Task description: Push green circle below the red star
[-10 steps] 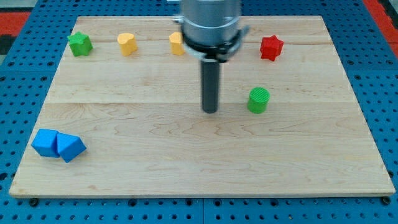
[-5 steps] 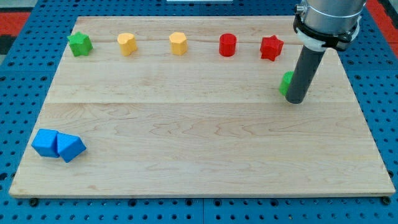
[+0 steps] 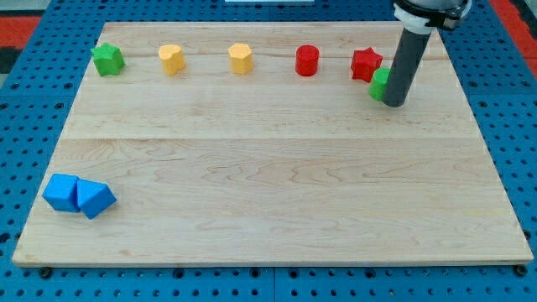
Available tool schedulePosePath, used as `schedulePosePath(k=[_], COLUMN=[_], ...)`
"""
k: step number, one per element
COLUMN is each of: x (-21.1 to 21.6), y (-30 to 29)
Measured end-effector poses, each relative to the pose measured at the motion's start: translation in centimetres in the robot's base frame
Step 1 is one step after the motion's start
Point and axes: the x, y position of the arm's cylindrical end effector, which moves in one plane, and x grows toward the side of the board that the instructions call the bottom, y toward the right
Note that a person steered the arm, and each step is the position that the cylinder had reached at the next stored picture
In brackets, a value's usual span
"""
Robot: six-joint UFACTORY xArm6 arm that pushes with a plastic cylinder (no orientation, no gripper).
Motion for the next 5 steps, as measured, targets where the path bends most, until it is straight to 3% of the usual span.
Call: schedulePosePath(k=[2,5], x=[0.0,-2.6], y=[-4.7,-1.5])
